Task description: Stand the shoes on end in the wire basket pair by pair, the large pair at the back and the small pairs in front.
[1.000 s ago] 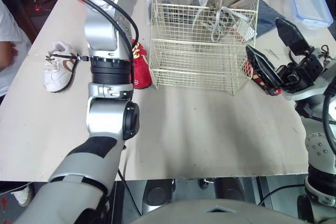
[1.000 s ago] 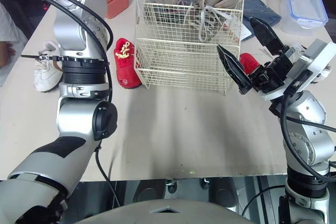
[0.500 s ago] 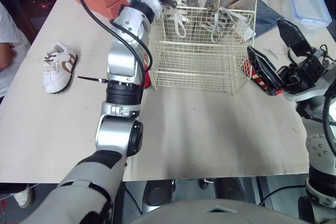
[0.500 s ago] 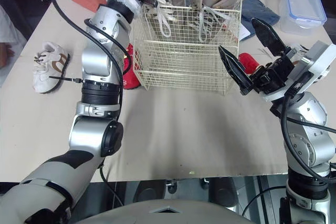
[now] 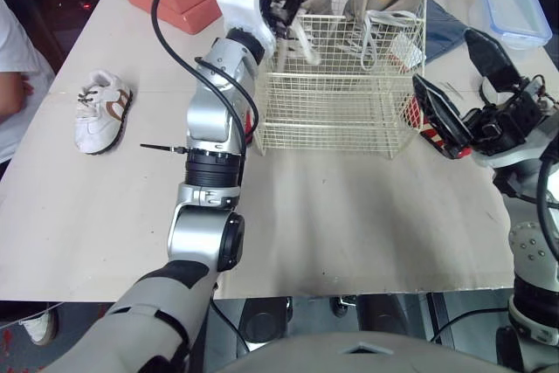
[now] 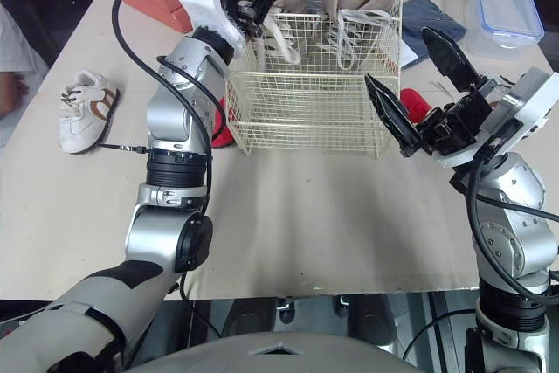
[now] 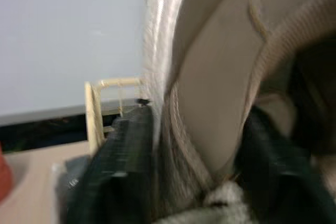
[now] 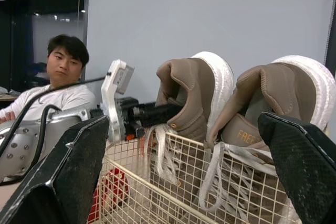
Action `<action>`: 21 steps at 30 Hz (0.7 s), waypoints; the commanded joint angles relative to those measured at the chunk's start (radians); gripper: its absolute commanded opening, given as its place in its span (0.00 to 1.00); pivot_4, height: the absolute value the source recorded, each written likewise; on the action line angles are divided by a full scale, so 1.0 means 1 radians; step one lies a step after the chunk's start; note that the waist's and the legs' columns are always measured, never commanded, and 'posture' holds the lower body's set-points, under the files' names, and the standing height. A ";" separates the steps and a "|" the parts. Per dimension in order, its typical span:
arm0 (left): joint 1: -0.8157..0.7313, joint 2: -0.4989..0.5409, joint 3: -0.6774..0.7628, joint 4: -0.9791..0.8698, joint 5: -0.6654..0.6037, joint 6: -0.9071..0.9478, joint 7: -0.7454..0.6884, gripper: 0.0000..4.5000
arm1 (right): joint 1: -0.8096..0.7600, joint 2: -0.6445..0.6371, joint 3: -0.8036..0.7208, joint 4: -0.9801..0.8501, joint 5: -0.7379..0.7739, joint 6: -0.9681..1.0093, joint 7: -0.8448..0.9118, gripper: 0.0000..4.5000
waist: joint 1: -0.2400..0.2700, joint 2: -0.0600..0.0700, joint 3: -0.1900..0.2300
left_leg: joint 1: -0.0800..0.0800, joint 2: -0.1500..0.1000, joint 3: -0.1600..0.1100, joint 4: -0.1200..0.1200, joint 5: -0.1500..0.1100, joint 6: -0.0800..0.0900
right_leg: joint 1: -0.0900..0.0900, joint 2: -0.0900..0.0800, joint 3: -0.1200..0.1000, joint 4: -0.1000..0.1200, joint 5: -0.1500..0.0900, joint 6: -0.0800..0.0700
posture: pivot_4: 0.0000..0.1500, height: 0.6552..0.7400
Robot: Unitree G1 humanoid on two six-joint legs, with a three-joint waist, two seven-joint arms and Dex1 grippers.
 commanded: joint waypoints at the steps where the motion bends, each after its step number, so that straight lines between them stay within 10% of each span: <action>1: 0.008 0.015 0.010 -0.042 0.009 -0.023 0.008 0.99 | -0.008 -0.012 -0.030 -0.015 0.004 -0.021 0.004 1.00 | -0.001 0.000 0.000 | 0.002 0.000 0.000 0.000 0.000 0.000 | 0.002 0.000 0.000 0.000 0.000 0.000 | 1.00 0.36; 14: 0.130 0.261 0.050 -0.548 -0.196 0.339 -0.179 0.99 | 0.097 -0.140 -0.206 0.108 0.021 0.024 0.038 1.00 | 0.001 0.000 0.000 | 0.005 0.002 0.000 -0.003 0.000 0.000 | 0.005 -0.001 0.002 -0.002 0.000 0.000 | 1.00 0.36; 21: 0.234 0.483 0.043 -0.639 -0.448 0.406 -0.613 0.99 | 0.229 -0.247 -0.216 0.264 -0.082 0.182 0.004 1.00 | -0.003 0.001 0.000 | 0.006 0.002 0.000 -0.003 0.000 0.000 | 0.006 0.000 0.002 -0.003 0.000 0.000 | 1.00 0.36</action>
